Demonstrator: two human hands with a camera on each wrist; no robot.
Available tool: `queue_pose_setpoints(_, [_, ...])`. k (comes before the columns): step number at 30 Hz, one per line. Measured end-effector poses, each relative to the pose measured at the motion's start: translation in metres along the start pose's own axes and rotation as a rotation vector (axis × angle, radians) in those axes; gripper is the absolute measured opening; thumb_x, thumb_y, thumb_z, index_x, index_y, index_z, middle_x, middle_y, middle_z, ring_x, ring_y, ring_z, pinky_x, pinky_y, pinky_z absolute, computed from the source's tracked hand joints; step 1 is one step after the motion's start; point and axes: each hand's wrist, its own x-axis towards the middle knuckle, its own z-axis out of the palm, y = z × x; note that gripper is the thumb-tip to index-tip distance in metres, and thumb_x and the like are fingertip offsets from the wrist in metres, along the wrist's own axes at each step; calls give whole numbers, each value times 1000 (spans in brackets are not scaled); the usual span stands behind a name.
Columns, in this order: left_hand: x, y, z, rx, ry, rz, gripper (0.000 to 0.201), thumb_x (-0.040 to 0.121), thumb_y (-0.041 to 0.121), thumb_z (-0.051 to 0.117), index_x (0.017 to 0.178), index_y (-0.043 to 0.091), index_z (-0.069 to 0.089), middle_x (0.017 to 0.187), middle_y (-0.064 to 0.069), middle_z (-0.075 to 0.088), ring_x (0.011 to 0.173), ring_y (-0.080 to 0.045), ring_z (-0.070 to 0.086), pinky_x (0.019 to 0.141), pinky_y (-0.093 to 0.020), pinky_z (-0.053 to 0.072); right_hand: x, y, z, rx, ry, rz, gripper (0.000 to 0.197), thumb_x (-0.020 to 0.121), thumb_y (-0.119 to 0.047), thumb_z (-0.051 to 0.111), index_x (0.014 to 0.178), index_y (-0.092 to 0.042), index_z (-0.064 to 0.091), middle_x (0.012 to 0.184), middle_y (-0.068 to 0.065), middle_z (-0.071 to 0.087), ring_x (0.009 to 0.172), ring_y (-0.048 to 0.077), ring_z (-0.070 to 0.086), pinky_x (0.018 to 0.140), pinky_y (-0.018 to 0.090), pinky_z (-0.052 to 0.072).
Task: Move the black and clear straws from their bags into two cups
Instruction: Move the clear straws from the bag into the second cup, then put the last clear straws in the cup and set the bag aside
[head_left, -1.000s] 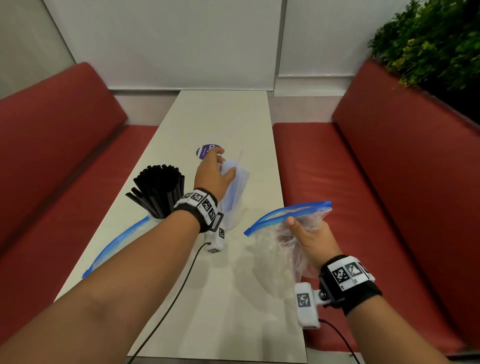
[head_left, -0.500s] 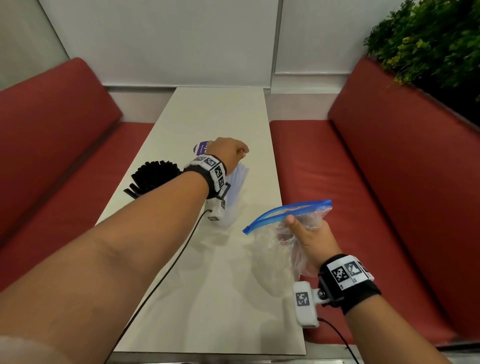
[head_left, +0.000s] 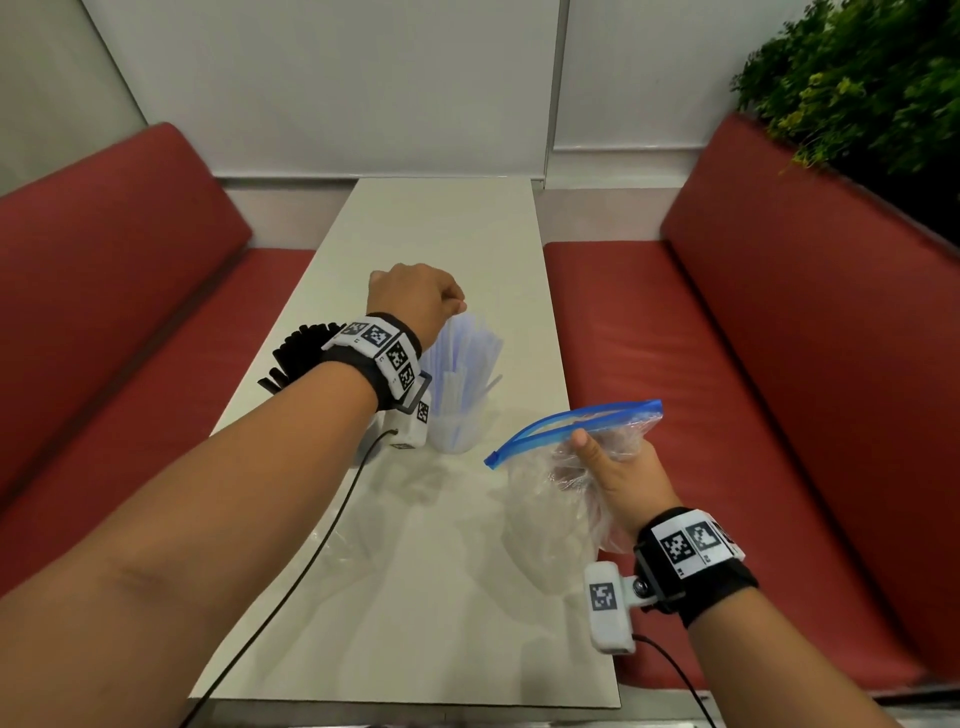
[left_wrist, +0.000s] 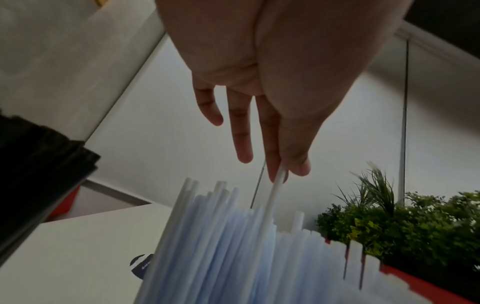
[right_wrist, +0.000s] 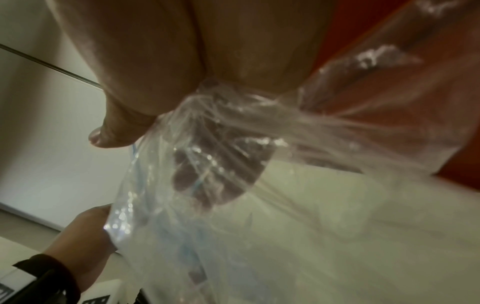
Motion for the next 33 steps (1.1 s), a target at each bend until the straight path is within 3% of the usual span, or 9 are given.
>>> queue_pose_setpoints(5, [-6,-5,-3,77,-60,-71,17,95,40,62,97,30,76,99,6,75,102,-23,64,97,-41,36,0,3,0,-1,-2,7,49,65,-62,84,81,-16,79,76,8,79,69,26,76,75,51,60])
queue_pose_setpoints(13, [-23,-11,21,129,-178,42,30,103,40,43,107,38,73,105,6,74,101,-23,61,89,-37,33,-1,-7,8,-43,-27,0,31,78,-39,71,84,-9,73,70,3,77,65,22,76,79,55,59])
queue_pose_setpoints(16, [-29,-8,0,-79,-65,7,36,103,48,42,127,31,64,114,3,74,112,-28,57,99,-41,37,0,-9,12,-61,-31,-19,32,79,-40,70,85,-9,72,70,2,77,65,20,76,75,50,60])
queue_pose_setpoints(19, [-55,8,-32,-439,106,42,36,93,51,60,121,28,65,104,12,73,99,-18,59,96,-38,47,3,-9,20,-24,-36,-34,30,86,-40,75,86,-10,72,76,4,76,66,23,75,72,44,59])
queue_pose_setpoints(22, [-107,26,-40,-614,-210,219,74,72,55,82,135,32,51,121,12,63,105,-8,58,99,-31,49,7,-12,39,71,-59,-56,36,87,-37,73,103,-6,68,82,3,75,72,26,74,74,46,58])
queue_pose_setpoints(25, [-157,26,-13,-605,-484,252,127,61,53,90,155,39,6,147,9,44,129,-1,45,108,-22,39,7,-15,66,106,-185,-71,27,93,-35,68,109,-13,70,93,7,78,88,30,75,77,44,61])
queue_pose_setpoints(27, [-175,9,9,-633,-454,121,118,73,42,85,154,44,-2,142,3,53,121,-11,57,104,-30,48,4,-12,82,66,-289,-39,22,88,-42,69,98,-23,74,97,8,79,92,28,77,80,40,63])
queue_pose_setpoints(30, [-194,-32,25,-586,-348,-32,73,89,30,66,150,41,29,117,-2,71,100,-21,68,90,-40,56,2,6,94,-78,-353,65,66,69,-65,79,107,-14,59,108,12,72,95,21,75,84,38,62])
queue_pose_setpoints(33, [-211,-83,29,-433,-358,-196,35,92,29,60,127,29,58,106,-4,72,96,-25,68,85,-39,56,-2,25,85,-227,-333,157,35,85,-45,69,107,-20,57,118,25,63,89,20,69,79,39,59])
